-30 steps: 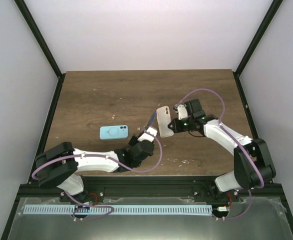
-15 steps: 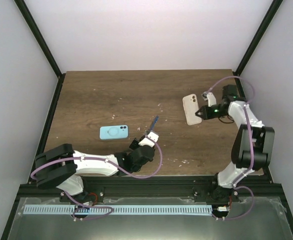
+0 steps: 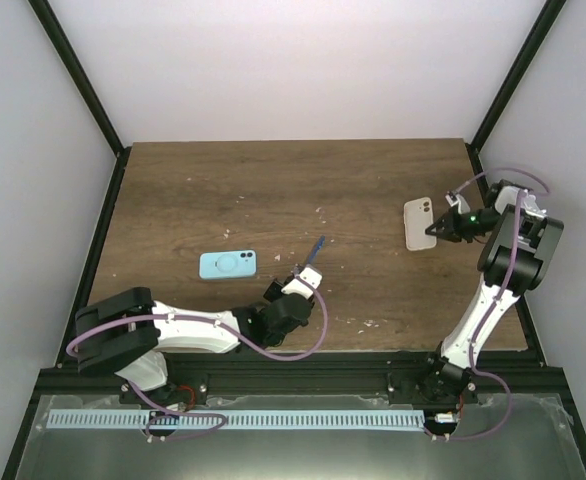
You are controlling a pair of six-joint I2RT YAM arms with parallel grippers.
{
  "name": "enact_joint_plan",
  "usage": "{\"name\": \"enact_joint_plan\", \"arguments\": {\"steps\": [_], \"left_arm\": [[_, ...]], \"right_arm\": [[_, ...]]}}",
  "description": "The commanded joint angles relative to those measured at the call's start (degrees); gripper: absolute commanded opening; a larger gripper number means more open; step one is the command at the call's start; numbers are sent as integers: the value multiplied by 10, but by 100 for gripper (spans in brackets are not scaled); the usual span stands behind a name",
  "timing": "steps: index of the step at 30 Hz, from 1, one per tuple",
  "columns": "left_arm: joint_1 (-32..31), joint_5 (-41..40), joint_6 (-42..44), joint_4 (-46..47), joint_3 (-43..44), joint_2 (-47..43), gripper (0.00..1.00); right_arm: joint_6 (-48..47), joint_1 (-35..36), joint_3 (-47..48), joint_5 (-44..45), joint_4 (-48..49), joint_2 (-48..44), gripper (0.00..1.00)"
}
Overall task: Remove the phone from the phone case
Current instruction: Place the phone case at the center of the board, then place the phone at the center of the board.
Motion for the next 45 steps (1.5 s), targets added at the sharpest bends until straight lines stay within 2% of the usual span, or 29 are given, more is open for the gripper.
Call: {"name": "enact_joint_plan", "arguments": {"steps": [1, 7, 10, 15, 18, 21, 24, 30, 38, 41, 45], "left_arm": [[-3, -4, -5, 36, -4, -2, 0], [-4, -3, -11, 34, -4, 0, 0], [-4, -4, -10, 33, 1, 3, 0], [-4, -14, 10, 19, 32, 22, 0], [-3, -18, 43, 14, 63, 54, 0], [-3, -43, 77, -37, 129, 109, 0], [0, -67, 124, -69, 192, 166, 0], [9, -91, 184, -116, 304, 251, 0], [31, -96, 126, -326, 476, 354, 0], [31, -92, 123, -356, 510, 379, 0], [31, -88, 110, -401, 551, 407, 0]], "right_arm": [[6, 2, 28, 19, -14, 17, 1], [12, 2, 47, 90, 12, 39, 1], [15, 2, 59, 114, 23, 46, 16], [26, 2, 75, 144, 32, 44, 24], [54, 2, 55, 198, 83, 14, 28], [66, 2, 7, 226, 144, -36, 31], [74, 8, -54, 198, 164, -99, 36], [84, 35, -175, 91, 198, -258, 37], [197, 43, -325, 39, 381, -418, 36], [221, 42, -363, 9, 436, -464, 36], [232, 42, -385, 11, 451, -502, 36]]}}
